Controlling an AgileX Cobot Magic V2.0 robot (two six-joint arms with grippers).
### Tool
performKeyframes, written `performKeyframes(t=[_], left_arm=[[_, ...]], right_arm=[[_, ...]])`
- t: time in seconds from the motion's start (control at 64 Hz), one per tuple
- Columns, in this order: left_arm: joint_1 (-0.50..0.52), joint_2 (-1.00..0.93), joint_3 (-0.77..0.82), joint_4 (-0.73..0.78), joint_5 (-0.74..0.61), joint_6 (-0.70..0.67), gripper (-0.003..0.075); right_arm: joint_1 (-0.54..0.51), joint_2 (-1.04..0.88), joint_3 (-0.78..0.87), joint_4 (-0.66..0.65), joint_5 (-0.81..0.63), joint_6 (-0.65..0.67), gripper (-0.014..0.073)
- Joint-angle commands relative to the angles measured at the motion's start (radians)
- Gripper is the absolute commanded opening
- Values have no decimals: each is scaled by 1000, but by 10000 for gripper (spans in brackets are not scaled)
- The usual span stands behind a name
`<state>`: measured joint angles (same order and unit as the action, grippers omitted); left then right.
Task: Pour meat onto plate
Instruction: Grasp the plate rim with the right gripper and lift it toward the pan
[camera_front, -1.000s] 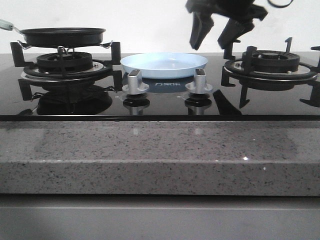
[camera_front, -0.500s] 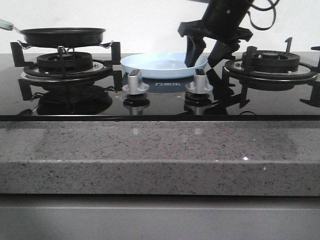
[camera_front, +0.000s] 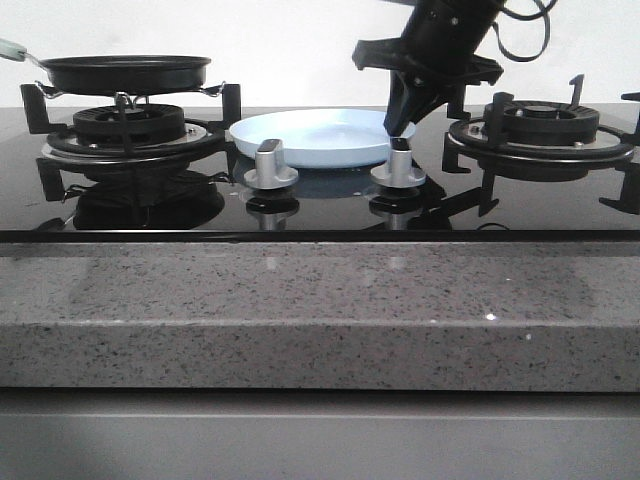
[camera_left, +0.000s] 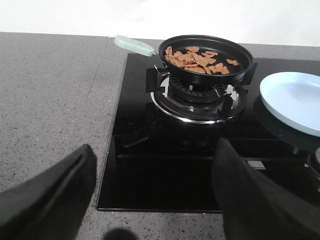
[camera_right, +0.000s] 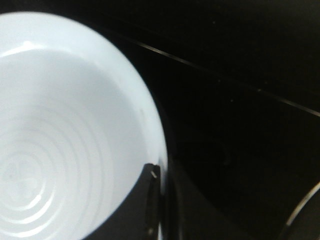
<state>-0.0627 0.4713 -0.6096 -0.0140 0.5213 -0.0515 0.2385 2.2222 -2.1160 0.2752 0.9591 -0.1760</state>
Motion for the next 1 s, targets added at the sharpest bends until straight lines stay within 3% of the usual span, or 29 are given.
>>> performKeyframes(t=[0.0,0.5,0.688,0.844,0.984], left_arm=[[2,11,-27,-5,-81,-4,491],[2,11,-27,1,-101,-4,491],[2,11,-27,1,-103,-4,491],[2,11,-27,1,-103,-4,491],[2,11,-27,1,-103,-4,491]], right_arm=[[-1,-61,-30,-13,-24,-18,-50],[1,-242,-3,18,-49,-2,-66],[4,-381,209,99,-149,-31,-66],[6,-528,452,216,-233,-148,-67],[21,-619,616,233,-277,-183,-67]])
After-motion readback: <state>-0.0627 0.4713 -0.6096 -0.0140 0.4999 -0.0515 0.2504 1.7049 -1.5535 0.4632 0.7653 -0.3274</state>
